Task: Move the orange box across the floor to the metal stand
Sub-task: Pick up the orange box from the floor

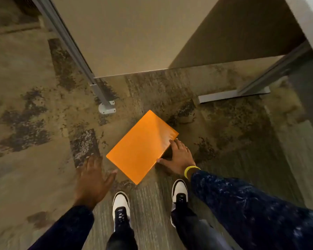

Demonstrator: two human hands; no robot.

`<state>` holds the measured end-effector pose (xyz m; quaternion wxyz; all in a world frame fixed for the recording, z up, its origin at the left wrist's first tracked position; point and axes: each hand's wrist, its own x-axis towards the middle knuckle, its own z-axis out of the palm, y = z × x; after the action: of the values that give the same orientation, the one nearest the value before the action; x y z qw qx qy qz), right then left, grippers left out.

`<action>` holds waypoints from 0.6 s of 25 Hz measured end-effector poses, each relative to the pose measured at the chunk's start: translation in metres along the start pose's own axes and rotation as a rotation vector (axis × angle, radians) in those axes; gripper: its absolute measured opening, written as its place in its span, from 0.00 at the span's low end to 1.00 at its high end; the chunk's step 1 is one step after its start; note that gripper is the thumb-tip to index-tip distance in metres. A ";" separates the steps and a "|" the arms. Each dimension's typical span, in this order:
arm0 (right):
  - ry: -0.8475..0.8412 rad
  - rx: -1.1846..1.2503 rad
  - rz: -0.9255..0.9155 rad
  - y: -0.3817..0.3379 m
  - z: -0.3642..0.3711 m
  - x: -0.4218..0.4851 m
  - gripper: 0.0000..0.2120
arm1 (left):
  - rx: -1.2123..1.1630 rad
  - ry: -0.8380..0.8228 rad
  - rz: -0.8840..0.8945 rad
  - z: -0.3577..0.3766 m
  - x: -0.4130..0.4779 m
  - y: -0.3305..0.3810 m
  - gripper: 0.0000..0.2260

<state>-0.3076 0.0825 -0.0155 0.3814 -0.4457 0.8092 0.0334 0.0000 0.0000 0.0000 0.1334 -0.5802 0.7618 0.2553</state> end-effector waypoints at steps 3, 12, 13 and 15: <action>0.037 -0.009 0.022 0.018 0.027 0.041 0.52 | 0.009 0.018 0.013 0.045 0.029 -0.006 0.41; 0.045 0.175 0.094 0.077 0.086 0.161 0.46 | -0.178 -0.084 -0.123 0.184 0.119 -0.043 0.34; 0.068 0.135 0.108 0.084 0.090 0.175 0.46 | -0.274 -0.132 -0.209 0.199 0.126 -0.043 0.34; 0.105 0.089 0.129 0.092 0.094 0.202 0.45 | -0.522 -0.208 -0.451 0.227 0.142 -0.044 0.35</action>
<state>-0.3844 0.0341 -0.2394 0.3547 -0.3765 0.8558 -0.0016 -0.0202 -0.0012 -0.2709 0.1107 -0.7192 0.5060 0.4631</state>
